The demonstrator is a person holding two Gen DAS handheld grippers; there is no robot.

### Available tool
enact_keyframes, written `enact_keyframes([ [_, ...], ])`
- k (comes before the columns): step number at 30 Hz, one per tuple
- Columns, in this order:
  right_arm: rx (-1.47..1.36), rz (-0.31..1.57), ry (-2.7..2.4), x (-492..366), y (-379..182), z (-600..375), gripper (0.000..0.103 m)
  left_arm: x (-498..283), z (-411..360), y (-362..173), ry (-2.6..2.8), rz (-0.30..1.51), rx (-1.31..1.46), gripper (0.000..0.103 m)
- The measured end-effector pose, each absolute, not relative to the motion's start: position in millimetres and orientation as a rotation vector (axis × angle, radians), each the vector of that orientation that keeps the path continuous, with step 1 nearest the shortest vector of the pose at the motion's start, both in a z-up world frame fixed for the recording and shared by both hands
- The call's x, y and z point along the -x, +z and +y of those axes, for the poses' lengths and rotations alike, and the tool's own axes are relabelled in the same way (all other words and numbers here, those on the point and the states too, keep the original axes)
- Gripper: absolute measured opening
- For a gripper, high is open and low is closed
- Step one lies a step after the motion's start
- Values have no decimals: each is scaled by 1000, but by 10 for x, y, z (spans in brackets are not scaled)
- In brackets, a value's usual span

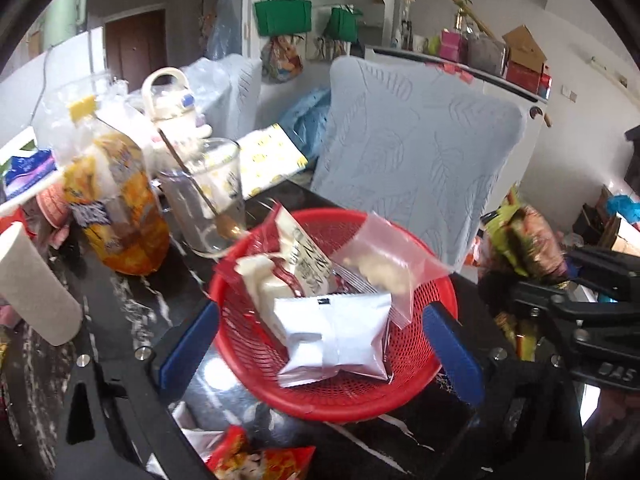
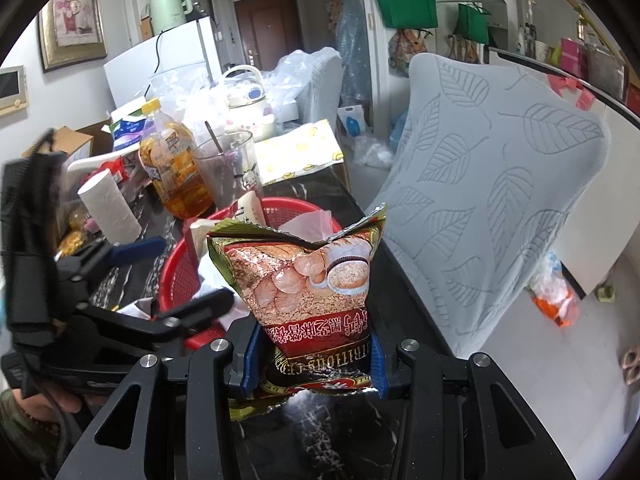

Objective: Organize snacks
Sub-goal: 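Lower both packets into the red basket and open both tools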

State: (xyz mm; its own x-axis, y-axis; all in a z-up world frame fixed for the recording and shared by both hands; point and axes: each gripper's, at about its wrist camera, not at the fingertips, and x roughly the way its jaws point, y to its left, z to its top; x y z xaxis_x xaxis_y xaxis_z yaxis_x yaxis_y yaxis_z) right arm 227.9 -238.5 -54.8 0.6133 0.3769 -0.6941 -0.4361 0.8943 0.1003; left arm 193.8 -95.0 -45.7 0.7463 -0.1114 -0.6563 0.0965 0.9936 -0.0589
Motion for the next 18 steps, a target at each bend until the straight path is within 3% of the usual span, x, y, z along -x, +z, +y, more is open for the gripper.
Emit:
enact_keyframes([
  [18,123,792,532,-2727,-538,-1798,42,-1969,-274,-218,97,654,39,102],
])
